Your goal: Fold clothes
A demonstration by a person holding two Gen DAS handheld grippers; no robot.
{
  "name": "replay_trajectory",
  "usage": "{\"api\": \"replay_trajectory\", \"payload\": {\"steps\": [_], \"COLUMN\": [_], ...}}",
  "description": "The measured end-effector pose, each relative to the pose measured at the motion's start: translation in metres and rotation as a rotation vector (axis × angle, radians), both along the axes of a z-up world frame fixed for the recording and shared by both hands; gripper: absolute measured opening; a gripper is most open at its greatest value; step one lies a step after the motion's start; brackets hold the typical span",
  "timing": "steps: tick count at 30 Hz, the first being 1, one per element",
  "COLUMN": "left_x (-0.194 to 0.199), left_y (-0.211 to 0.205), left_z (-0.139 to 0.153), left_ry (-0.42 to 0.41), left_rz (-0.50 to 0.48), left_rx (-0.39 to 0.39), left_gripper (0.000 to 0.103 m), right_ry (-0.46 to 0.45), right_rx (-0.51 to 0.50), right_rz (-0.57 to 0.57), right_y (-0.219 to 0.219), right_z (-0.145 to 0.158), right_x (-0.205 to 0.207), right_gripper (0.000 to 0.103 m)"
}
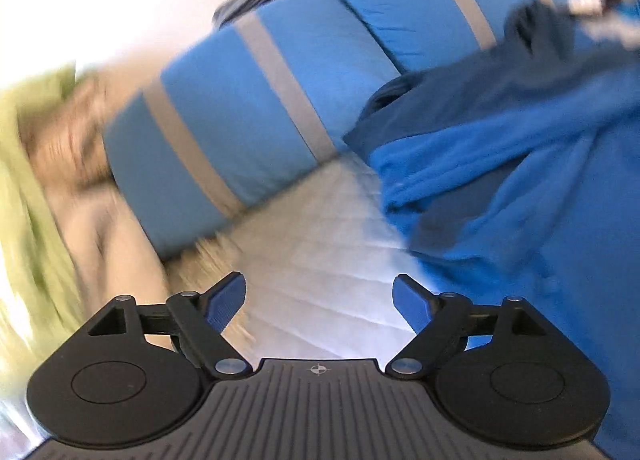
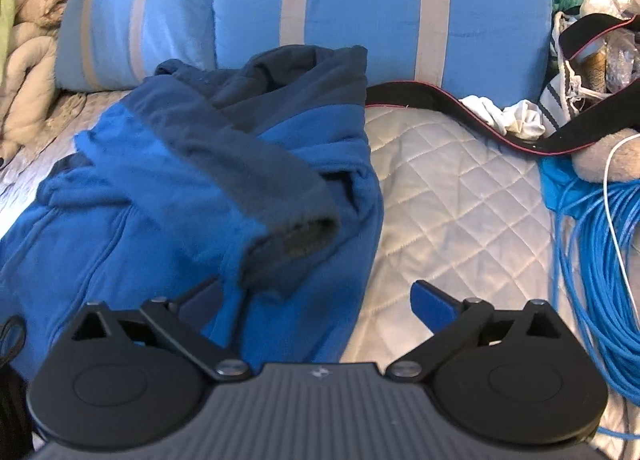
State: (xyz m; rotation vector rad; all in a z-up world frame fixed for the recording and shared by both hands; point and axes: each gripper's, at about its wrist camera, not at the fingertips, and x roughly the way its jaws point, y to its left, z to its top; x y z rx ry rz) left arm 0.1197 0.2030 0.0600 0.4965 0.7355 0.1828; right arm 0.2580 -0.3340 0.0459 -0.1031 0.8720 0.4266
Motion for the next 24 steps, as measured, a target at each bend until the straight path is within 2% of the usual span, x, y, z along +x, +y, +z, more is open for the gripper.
{"api": "replay_trajectory", "payload": {"steps": [3, 6, 10, 15, 18, 24], "left_x": [-0.016, -0.029, -0.054, -0.062, -0.057, -0.036], "left_y": [0.016, 0.03, 0.039, 0.049, 0.049, 0.045], "left_z": [0.006, -0.003, -0.027, -0.058, -0.07, -0.099], "left_ry": [0.072, 0.117, 0.182, 0.27, 0.273, 0.316], "left_rz": [0.045, 0.076, 0.118, 0.197, 0.206, 0.245], "left_rx": [-0.268, -0.474, -0.642, -0.87, -0.951, -1.027], "left_gripper": [0.081, 0.081, 0.08, 0.08, 0.08, 0.079], "right_ry": [0.035, 0.085, 0.177, 0.322, 0.384, 0.467], "right_rx": [0.036, 0.09, 0.185, 0.323, 0.41, 0.48], "right_rz": [0.006, -0.007, -0.029, -0.03, -0.01, -0.017], "right_y": [-0.007, -0.019, -0.035, -0.052, -0.055, -0.045], "right_z": [0.003, 0.0, -0.009, -0.021, -0.029, -0.059], "right_x": [-0.015, -0.03, -0.047, -0.062, -0.061, -0.046], "right_gripper": [0.103, 0.103, 0.103, 0.103, 0.103, 0.1]}}
